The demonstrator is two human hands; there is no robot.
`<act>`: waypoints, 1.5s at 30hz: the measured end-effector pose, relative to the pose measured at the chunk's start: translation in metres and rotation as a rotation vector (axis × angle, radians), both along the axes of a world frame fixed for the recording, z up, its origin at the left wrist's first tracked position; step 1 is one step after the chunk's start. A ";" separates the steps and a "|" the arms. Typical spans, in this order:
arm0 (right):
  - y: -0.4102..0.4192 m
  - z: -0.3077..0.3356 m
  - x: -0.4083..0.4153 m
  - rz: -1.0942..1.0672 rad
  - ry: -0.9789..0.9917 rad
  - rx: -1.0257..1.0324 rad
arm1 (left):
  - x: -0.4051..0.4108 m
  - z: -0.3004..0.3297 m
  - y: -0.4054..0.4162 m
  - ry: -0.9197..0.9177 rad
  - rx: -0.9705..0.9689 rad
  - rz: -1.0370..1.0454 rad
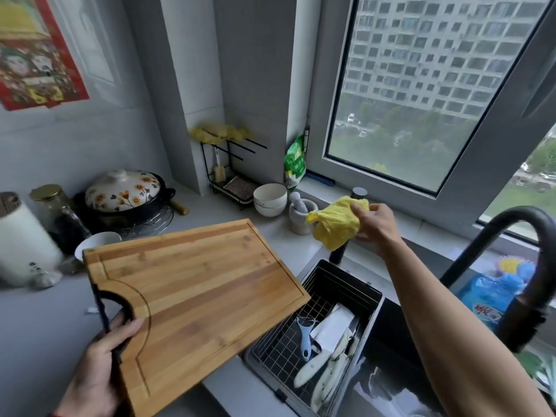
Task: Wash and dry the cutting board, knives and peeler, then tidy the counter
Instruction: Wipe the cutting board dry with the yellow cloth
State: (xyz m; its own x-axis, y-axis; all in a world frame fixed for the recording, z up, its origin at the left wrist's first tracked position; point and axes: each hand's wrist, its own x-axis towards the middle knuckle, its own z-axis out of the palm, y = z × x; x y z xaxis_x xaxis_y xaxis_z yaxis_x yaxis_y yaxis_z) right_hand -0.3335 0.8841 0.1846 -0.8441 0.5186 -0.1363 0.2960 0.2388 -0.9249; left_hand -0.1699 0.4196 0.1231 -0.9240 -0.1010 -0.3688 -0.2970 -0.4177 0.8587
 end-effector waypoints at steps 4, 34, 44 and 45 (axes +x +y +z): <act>-0.027 0.020 0.027 -0.077 0.318 0.543 | -0.002 0.015 -0.007 0.026 -0.040 0.009; -0.269 0.049 -0.172 0.037 0.416 0.433 | -0.446 0.225 -0.040 0.899 -1.547 -0.923; -0.337 0.037 -0.262 -0.088 0.413 0.382 | -0.568 0.199 -0.077 0.908 -1.512 -0.831; -0.343 0.033 -0.269 -0.093 0.414 0.362 | -0.576 0.197 -0.080 0.905 -1.526 -0.824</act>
